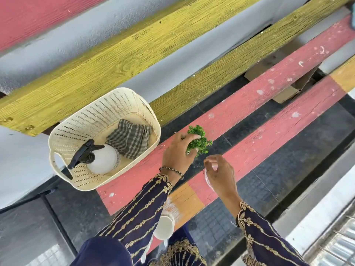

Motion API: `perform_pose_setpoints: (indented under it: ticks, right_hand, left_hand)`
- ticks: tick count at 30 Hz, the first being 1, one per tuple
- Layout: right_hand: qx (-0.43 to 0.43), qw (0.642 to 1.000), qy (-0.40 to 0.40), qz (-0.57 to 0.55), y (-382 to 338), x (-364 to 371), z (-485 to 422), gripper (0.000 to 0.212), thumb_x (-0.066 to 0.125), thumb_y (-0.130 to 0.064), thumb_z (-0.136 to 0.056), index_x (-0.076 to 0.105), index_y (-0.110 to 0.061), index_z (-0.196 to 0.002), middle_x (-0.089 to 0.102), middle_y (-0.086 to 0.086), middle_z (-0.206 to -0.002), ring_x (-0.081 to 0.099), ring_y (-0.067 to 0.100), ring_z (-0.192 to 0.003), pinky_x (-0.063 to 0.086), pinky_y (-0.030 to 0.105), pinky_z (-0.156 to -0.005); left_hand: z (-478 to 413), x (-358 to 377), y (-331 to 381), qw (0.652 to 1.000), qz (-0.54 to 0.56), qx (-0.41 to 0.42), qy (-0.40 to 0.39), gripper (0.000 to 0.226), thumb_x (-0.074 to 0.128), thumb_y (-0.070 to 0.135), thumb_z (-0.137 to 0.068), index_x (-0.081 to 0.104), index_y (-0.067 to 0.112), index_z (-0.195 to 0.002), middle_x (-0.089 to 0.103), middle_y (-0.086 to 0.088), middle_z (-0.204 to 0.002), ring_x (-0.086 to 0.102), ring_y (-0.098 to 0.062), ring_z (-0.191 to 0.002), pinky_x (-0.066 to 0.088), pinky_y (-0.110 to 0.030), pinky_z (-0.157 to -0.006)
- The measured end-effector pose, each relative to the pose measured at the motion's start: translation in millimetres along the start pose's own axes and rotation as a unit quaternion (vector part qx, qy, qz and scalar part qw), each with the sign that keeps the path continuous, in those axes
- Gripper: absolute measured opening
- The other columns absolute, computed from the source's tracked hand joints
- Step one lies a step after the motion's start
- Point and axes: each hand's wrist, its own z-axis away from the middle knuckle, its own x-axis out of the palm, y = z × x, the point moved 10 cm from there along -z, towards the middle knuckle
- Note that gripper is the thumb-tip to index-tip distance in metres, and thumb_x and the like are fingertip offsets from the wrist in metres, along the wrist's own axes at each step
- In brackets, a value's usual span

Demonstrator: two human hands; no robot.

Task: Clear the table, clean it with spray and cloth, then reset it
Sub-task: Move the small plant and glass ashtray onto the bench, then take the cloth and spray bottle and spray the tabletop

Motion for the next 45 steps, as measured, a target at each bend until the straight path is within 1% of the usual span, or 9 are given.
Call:
perform_pose_setpoints:
  ticks: [5,9,13,16,21,24,31,38,45]
  right_hand:
    - [-0.028,1.000,0.008,0.007,-25.8,1.8,11.6,0.017,0.056,-0.020,-0.103,0.068,-0.013,-0.112,0.072,0.000,-0.121,0.070,0.023,-0.099,0.054,0.036,-0.090]
    - [-0.060,0.998,-0.003,-0.022,-50.7,11.9,23.7,0.015,0.057,-0.014,-0.103,0.068,-0.009,-0.111,0.071,-0.001,-0.108,0.068,0.015,-0.097,0.048,0.006,-0.075]
    - [-0.125,0.990,-0.027,-0.053,-95.7,30.5,41.6,0.013,0.060,-0.010,-0.100,0.068,-0.008,-0.110,0.074,-0.002,-0.100,0.071,0.005,-0.089,0.049,0.005,-0.067]
    - [-0.208,0.976,-0.045,-0.046,-144.9,51.7,56.8,0.015,0.065,-0.003,-0.094,0.069,-0.008,-0.107,0.073,-0.006,-0.091,0.065,-0.014,-0.076,0.045,0.000,-0.061]
    - [-0.313,0.948,-0.050,-0.031,-222.2,103.0,83.6,0.019,0.072,0.000,-0.087,0.070,-0.003,-0.106,0.077,0.006,-0.097,0.070,0.011,-0.081,0.050,0.009,-0.068]
    - [-0.328,0.940,-0.087,0.026,-250.1,151.4,88.5,0.038,0.074,-0.008,-0.089,0.063,0.000,-0.124,0.072,0.012,-0.118,0.066,0.026,-0.108,0.053,0.032,-0.090]
    - [-0.252,0.950,-0.168,0.075,-258.2,215.5,49.9,0.050,0.082,-0.035,-0.082,0.064,-0.008,-0.120,0.062,-0.006,-0.113,0.057,0.010,-0.107,0.049,0.030,-0.093]
    - [-0.299,0.938,-0.173,-0.024,-268.6,219.6,53.2,0.023,0.074,-0.013,-0.088,0.062,-0.016,-0.107,0.060,0.013,-0.121,0.066,0.026,-0.104,0.054,0.048,-0.094]
    - [-0.260,0.950,-0.148,-0.084,-272.5,229.2,38.6,0.060,0.084,-0.022,-0.083,0.044,-0.005,-0.124,0.059,0.019,-0.122,0.059,0.030,-0.115,0.048,0.040,-0.098]
  left_hand:
    - [11.4,-9.6,4.7,1.000,0.000,0.006,-0.007,0.045,0.062,0.023,-0.090,0.056,0.037,-0.132,0.050,0.004,-0.127,0.060,-0.013,-0.102,0.056,-0.032,-0.077]
    - [29.9,-33.8,4.6,0.999,0.019,0.010,0.023,0.041,0.057,0.021,-0.093,0.056,0.033,-0.132,0.051,0.004,-0.128,0.062,-0.010,-0.092,0.055,-0.025,-0.065]
    - [62.9,-87.6,-0.2,0.989,0.055,0.021,0.136,0.028,0.056,0.015,-0.093,0.065,0.020,-0.119,0.061,0.003,-0.115,0.059,-0.007,-0.092,0.056,-0.030,-0.079]
    - [91.7,-133.0,-11.5,0.973,0.062,0.027,0.219,0.023,0.059,0.009,-0.090,0.069,0.014,-0.110,0.065,0.002,-0.110,0.066,-0.011,-0.085,0.060,-0.031,-0.069]
    - [139.6,-196.4,-53.3,0.946,0.077,-0.009,0.314,0.022,0.062,0.006,-0.088,0.071,0.015,-0.107,0.067,0.004,-0.104,0.067,-0.010,-0.079,0.059,-0.029,-0.057]
    - [164.3,-219.8,-85.0,0.935,0.091,-0.055,0.338,0.019,0.061,0.010,-0.089,0.071,0.016,-0.104,0.068,0.005,-0.104,0.068,-0.013,-0.078,0.059,-0.033,-0.056]
    - [206.1,-246.8,-139.8,0.916,0.093,-0.103,0.377,0.019,0.063,0.003,-0.088,0.072,0.015,-0.099,0.068,0.006,-0.099,0.064,-0.009,-0.066,0.055,-0.028,-0.057]
    - [205.5,-251.0,-167.3,0.904,0.097,-0.127,0.397,0.018,0.062,0.003,-0.087,0.072,0.014,-0.097,0.069,0.005,-0.097,0.064,-0.011,-0.069,0.054,-0.019,-0.056]
    - [201.9,-245.2,-177.1,0.898,0.108,-0.142,0.403,0.018,0.063,0.001,-0.087,0.072,0.014,-0.095,0.069,0.006,-0.096,0.061,-0.001,-0.069,0.042,-0.001,-0.054]
